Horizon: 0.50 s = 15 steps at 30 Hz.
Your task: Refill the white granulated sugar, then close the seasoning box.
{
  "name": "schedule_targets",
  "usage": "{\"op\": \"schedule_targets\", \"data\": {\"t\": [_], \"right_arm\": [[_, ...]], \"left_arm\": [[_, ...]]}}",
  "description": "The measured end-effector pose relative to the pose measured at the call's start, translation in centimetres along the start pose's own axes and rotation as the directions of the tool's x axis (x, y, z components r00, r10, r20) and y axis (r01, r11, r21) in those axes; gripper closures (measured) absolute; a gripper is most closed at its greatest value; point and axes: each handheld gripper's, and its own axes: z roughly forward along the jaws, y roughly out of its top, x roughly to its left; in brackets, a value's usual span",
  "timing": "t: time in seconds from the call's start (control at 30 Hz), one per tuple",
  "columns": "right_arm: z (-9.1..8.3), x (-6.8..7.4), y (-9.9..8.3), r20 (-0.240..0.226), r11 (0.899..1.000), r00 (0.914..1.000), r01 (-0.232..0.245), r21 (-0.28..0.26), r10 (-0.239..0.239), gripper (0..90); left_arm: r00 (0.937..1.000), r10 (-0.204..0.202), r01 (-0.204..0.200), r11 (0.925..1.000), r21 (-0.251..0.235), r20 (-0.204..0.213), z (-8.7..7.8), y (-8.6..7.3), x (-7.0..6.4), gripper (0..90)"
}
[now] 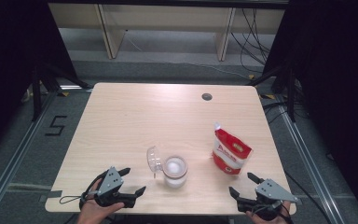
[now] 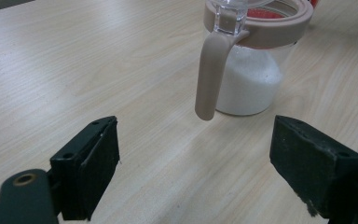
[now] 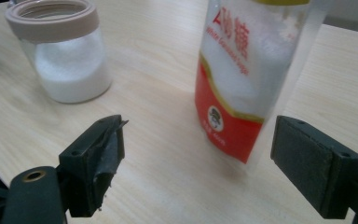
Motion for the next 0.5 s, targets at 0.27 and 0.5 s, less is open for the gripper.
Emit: {"op": "schedule_targets", "data": {"t": [0.27,0.5], "right_arm": [[-0.14,0.19,-0.32,0.010,0.998,0.9982,0.058,0.035,-0.059,18.4],[0.03,-0.09,-0.45,0.002,0.996,0.9970,0.077,0.049,-0.077,19.0]], "left_arm": [[0.9999,-0.003,0.003,1.0000,0.006,-0.011,-0.16,0.01,0.20,15.5],[0.9996,-0.018,0.018,0.9998,0.007,-0.021,-0.21,0.05,0.37,16.3]]}}
